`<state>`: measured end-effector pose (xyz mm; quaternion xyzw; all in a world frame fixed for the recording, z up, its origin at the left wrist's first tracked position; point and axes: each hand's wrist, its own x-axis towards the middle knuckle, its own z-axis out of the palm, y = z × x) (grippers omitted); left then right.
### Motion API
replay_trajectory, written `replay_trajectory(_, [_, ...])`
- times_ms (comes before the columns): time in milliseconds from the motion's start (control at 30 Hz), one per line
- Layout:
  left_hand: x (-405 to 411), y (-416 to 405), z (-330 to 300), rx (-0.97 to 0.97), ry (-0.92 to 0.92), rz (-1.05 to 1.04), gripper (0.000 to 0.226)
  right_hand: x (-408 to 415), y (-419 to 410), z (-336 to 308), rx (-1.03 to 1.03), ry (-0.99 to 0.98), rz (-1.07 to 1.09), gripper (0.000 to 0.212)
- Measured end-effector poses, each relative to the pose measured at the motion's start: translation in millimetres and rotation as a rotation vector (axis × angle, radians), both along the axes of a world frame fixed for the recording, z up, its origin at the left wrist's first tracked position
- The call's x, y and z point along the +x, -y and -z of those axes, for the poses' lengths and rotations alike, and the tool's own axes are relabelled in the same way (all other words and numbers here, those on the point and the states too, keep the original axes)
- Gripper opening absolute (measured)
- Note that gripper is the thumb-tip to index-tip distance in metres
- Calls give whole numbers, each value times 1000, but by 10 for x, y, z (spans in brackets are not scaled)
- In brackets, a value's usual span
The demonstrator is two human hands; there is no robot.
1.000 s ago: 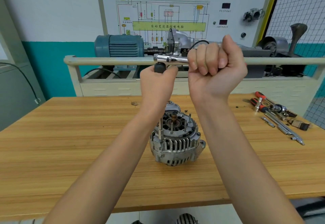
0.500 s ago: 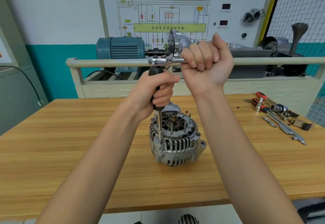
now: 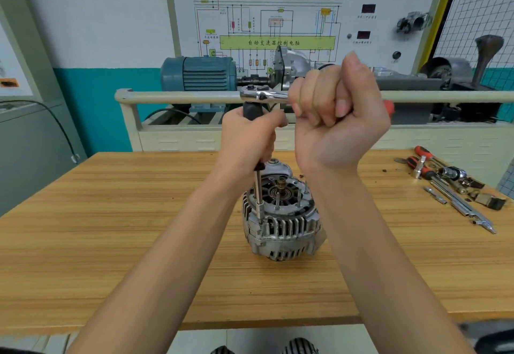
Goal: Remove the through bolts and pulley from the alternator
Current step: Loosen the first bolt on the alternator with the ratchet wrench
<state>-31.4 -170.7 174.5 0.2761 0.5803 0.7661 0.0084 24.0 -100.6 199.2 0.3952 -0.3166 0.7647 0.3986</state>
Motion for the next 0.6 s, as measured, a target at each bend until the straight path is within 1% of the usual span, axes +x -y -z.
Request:
replay_trajectory(67, [-52, 96, -5, 2, -10, 208, 41, -40, -109, -57, -18, 91, -160, 52])
replay_trajectory(133, [-93, 159, -5, 2, -12, 407, 40, -104, -213, -91, -128, 188, -403, 50])
replay_trajectory(200, [-106, 164, -9, -32, -12, 507, 40, -172, -281, -97, -244, 227, -582, 49])
replay_trajectory(233, [-105, 150, -16, -51, -4, 503, 41, -193, -299, -93, -290, 230, -603, 49])
replay_trajectory(267, [-102, 128, -24, -64, 14, 467, 43, -197, -301, -87, -319, 231, -581, 48])
replay_trajectory(333, [-90, 63, -36, -68, 49, 311, 47, -164, -272, -81, -320, 228, -461, 48])
replay_trajectory(400, [-60, -21, -36, -48, 75, 104, 46, -108, -205, -61, -249, 194, -281, 50])
replay_trajectory(467, [-28, -105, -28, -10, 74, -88, 43, -53, -68, -21, -137, 100, -75, 50])
replay_trajectory(500, [-12, -139, -26, 7, 59, -155, 42, -32, 9, 4, -96, 43, 27, 46])
replay_trajectory(567, [11, -175, -17, 19, 26, -211, 43, -6, 131, 49, -61, -45, 200, 40])
replay_trajectory(600, [10, -172, -8, 14, 15, -199, 43, 0, 155, 60, -52, -67, 243, 41])
